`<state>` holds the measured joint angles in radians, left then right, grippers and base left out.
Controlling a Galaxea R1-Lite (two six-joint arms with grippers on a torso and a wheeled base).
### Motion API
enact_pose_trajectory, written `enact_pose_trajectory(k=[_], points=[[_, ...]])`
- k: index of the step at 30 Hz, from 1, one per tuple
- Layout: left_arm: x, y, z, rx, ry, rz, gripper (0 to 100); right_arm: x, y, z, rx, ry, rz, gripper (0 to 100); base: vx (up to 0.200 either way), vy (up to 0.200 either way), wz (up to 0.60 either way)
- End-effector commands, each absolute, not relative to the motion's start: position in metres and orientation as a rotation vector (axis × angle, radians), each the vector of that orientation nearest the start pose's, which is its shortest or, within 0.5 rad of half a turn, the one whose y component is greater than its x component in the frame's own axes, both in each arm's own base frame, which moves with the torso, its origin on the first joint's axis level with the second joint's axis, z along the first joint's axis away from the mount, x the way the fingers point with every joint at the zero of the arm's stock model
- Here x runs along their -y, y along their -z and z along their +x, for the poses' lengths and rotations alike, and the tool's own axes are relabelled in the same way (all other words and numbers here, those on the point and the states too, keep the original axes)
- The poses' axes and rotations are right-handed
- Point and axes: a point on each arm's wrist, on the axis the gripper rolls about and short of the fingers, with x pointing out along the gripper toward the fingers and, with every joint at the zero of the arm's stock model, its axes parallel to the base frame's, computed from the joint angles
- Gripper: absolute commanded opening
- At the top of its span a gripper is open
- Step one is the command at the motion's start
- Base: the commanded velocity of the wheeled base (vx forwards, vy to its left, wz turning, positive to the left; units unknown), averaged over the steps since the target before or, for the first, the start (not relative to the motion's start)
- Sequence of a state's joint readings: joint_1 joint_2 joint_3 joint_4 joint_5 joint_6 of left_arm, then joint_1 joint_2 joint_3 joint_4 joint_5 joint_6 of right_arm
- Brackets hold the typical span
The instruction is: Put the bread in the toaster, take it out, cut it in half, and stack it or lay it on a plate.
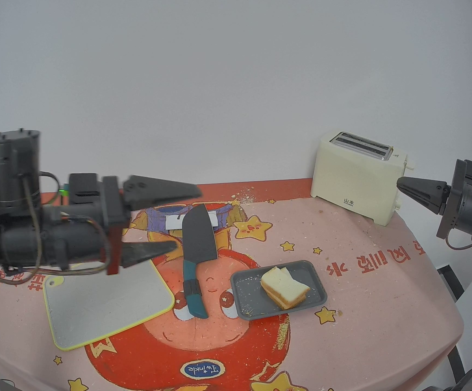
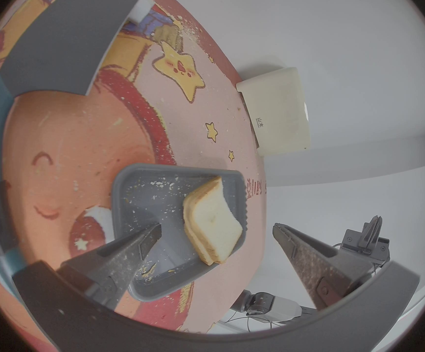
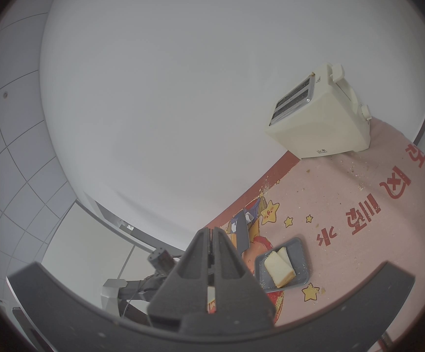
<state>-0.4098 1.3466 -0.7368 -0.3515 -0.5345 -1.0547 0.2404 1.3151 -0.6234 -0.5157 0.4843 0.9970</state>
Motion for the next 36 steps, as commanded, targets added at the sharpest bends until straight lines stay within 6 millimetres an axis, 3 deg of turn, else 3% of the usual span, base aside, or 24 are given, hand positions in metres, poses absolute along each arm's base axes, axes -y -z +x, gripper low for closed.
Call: enact_pose_trajectory(k=[1,5,9,10,12,18,19,22,23,25,27,30,34,36], points=[[0.054,-0.231,0.136,-0.564,0.685,-0.983,100,-0.062,-0.204,0.196,-0.567,-0.568,0.916,0,0.000,0.000,0.00],[0.037,-0.217,0.084,-0.445,0.747,-0.909,100,-0.063,-0.185,0.203,-0.597,-0.545,0.813,0,0.000,0.000,0.00],[0.028,-0.216,0.055,-0.310,0.790,-0.815,100,-0.060,-0.195,0.186,-0.505,-0.560,0.724,0,0.000,0.000,0.00],[0.023,-0.216,0.039,-0.225,0.821,-0.756,100,-0.053,-0.208,0.162,-0.394,-0.576,0.655,0,0.000,0.000,0.00],[0.018,-0.215,0.019,-0.116,0.855,-0.678,100,-0.045,-0.215,0.133,-0.296,-0.604,0.578,0,0.000,0.000,0.00],[0.006,-0.179,-0.020,0.130,0.891,-0.397,100,-0.022,-0.199,0.066,-0.023,-0.522,0.272,0,0.000,0.000,0.00],[0.006,-0.175,-0.021,0.141,0.889,-0.380,100,-0.021,-0.197,0.061,-0.002,-0.517,0.249,0,0.000,0.000,0.00],[0.002,-0.136,-0.033,0.196,0.883,-0.298,100,-0.015,-0.168,0.037,0.047,-0.488,0.117,0,0.000,0.000,0.00],[0.001,-0.117,-0.035,0.212,0.877,-0.270,100,-0.012,-0.149,0.028,0.050,-0.468,0.068,0,0.000,0.000,0.00],[0.001,-0.105,-0.032,0.217,0.853,-0.169,100,-0.009,-0.127,0.017,0.063,-0.425,0.013,0,0.000,0.000,0.00],[0.001,-0.096,-0.029,0.196,0.753,-0.024,100,-0.005,-0.108,0.000,0.011,-0.373,-0.028,0,0.000,0.000,0.00],[-0.001,-0.089,-0.026,0.133,0.653,0.001,100,-0.004,-0.084,-0.020,-0.021,-0.335,-0.037,0,0.000,0.000,0.00],[-0.002,-0.080,-0.025,0.046,0.573,0.045,100,-0.003,-0.086,-0.020,-0.096,-0.283,-0.036,0,0.000,0.000,0.00],[-0.003,-0.080,-0.023,0.068,0.492,0.081,100,0.002,-0.080,-0.017,-0.117,-0.074,-0.041,0,0.000,0.000,0.00]])
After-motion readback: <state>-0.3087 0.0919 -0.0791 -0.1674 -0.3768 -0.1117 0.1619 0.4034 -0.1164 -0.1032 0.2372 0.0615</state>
